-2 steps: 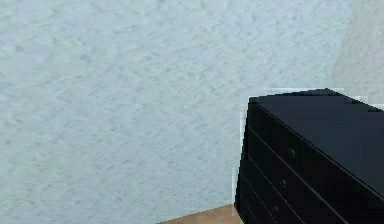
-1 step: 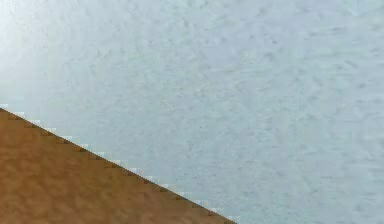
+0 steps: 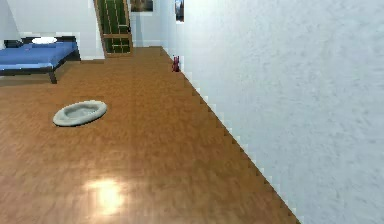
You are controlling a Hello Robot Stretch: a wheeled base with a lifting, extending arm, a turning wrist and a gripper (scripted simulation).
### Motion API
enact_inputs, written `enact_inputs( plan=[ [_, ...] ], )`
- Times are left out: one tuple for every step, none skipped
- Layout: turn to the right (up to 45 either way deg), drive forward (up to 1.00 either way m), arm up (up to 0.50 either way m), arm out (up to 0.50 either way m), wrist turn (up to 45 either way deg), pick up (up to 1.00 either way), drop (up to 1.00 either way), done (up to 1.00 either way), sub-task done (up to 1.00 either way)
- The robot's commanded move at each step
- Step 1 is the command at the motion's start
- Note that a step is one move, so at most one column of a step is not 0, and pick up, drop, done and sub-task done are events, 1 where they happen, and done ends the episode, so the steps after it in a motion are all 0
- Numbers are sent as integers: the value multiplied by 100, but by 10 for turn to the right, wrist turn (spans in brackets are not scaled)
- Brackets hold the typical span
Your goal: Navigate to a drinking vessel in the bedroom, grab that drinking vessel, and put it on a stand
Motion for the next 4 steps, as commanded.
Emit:
enact_inputs(
  plan=[
    [-120, 0, 0, 0, 0, 0, 0, 0, 0],
    [0, 100, 0, 0, 0, 0, 0, 0, 0],
    [0, 100, 0, 0, 0, 0, 0, 0, 0],
    [0, 100, 0, 0, 0, 0, 0, 0, 0]
  ],
)
